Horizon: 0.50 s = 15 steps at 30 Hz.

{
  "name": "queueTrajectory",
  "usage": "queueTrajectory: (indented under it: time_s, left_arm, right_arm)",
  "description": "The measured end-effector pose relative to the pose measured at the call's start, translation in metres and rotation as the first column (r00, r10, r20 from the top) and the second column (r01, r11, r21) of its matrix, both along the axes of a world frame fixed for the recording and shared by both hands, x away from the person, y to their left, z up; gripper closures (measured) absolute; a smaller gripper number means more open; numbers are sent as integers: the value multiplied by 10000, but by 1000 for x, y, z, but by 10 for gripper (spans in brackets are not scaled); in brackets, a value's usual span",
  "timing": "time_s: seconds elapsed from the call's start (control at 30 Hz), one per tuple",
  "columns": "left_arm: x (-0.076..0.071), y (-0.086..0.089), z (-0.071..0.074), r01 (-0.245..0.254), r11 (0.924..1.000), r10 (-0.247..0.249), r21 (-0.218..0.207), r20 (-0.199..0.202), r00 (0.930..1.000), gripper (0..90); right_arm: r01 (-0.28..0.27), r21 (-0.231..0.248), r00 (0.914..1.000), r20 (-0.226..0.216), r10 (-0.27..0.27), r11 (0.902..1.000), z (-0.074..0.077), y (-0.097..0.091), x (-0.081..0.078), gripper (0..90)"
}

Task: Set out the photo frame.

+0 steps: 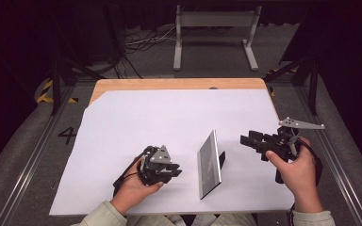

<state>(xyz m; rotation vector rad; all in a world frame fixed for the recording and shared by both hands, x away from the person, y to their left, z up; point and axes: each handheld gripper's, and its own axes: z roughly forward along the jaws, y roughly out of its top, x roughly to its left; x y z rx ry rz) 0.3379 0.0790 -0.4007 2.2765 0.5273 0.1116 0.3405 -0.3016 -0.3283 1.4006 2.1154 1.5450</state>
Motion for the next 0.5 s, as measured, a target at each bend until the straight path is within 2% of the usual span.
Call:
queueTrajectory:
  time_s: [0.33,0.5]
  left_arm:
    - [11,31,11,-824,9957,829,-432,95,9965,719]
    - [16,44,13,-1177,9915,1180,-550,34,9930,700]
  right_arm:
    - [-477,-17,9986,-247,476,9989,15,21,-8,407]
    - [-586,-170,9961,-671,573,9981,20,29,-12,400]
